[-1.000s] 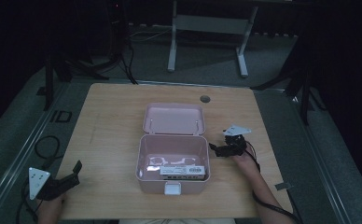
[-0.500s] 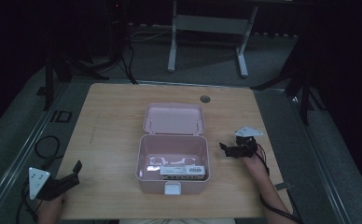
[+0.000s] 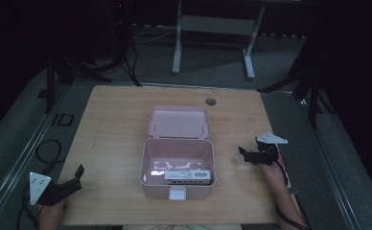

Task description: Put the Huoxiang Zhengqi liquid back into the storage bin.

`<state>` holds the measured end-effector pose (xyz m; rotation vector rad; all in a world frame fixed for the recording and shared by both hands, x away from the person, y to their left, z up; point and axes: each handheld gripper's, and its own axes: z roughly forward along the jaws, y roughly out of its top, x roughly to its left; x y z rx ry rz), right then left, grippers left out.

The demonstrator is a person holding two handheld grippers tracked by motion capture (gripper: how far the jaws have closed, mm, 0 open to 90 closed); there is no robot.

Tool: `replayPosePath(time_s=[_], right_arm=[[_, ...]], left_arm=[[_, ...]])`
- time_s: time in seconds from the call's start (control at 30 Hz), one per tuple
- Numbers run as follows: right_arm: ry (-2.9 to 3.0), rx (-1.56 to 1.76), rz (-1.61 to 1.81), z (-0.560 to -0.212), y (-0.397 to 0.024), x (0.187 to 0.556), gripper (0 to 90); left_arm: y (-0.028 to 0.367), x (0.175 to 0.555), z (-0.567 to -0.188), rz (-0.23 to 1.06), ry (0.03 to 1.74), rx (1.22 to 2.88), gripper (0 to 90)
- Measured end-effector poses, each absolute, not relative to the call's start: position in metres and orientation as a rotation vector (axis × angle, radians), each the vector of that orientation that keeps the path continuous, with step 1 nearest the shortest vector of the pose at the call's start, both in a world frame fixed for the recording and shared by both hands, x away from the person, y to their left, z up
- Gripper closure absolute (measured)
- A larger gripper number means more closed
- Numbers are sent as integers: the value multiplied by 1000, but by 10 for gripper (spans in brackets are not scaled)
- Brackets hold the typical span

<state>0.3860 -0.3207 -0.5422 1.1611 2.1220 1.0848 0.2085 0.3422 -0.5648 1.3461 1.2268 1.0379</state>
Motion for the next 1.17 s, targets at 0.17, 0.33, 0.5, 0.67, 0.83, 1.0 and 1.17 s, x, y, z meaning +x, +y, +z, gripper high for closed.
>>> replayPosePath(time_s=[0.17,0.33,0.5,0.67,0.83,1.0,1.17], right_arm=[[2091,1197,1105,-541,-334,381,113],[2063,1230,1125,-540,-345,375,113],[2079,1233,1114,-539,-354,369,113],[2061,1262,1111,-540,-362,363,114],[2049,1290,1123,-543,-368,359,114],[2048,1301,1116,-546,-370,359,114],[2046,1300,1124,-546,-370,360,114]], left_arm=[[342,209,-565,1037,1227,1349,23],[342,209,-565,1039,1227,1351,23],[342,209,-565,1038,1226,1351,23],[342,209,-565,1037,1225,1353,23],[342,209,-565,1037,1227,1350,23],[342,208,-565,1037,1226,1347,23],[342,208,-565,1035,1226,1344,23]])
